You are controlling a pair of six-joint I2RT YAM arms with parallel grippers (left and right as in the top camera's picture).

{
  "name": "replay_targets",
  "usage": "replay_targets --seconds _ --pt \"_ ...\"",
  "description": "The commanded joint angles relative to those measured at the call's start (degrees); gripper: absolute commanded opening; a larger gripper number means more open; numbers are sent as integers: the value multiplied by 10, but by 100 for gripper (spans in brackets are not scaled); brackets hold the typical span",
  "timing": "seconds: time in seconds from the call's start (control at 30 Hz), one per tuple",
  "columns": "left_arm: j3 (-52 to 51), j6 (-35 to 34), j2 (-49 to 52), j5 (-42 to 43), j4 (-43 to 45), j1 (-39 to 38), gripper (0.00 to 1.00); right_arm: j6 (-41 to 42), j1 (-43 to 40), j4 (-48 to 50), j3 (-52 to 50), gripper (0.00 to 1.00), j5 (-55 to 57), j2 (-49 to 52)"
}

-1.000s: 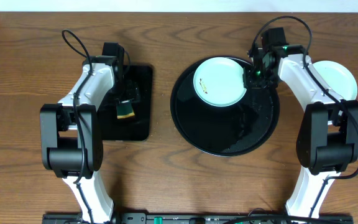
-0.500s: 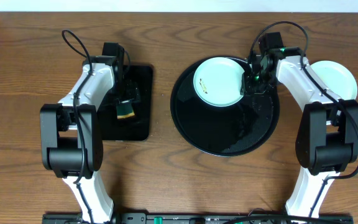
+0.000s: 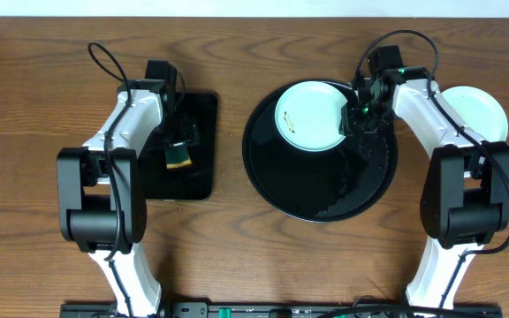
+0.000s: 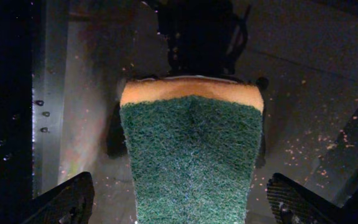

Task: Clean dirty plates on tray and stack at the side
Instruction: 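Move the right gripper to the remaining pale green plate's rim and grip it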

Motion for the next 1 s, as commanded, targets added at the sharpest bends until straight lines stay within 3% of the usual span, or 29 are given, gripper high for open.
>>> replay_targets --seconds 0.0,0.1,0.17,0.23,0.97 --pt "-3 3 3 -7 -1 2 89 0 2 0 -4 56 5 -1" --pt "-3 3 3 -7 -1 2 89 0 2 0 -4 61 5 -1" --pt "-3 3 3 -7 -1 2 89 0 2 0 -4 72 5 -1" --pt "-3 3 3 -7 -1 2 89 1 2 -1 -4 99 5 -1" --pt "-3 3 3 -7 -1 2 89 1 2 -3 -4 99 5 -1"
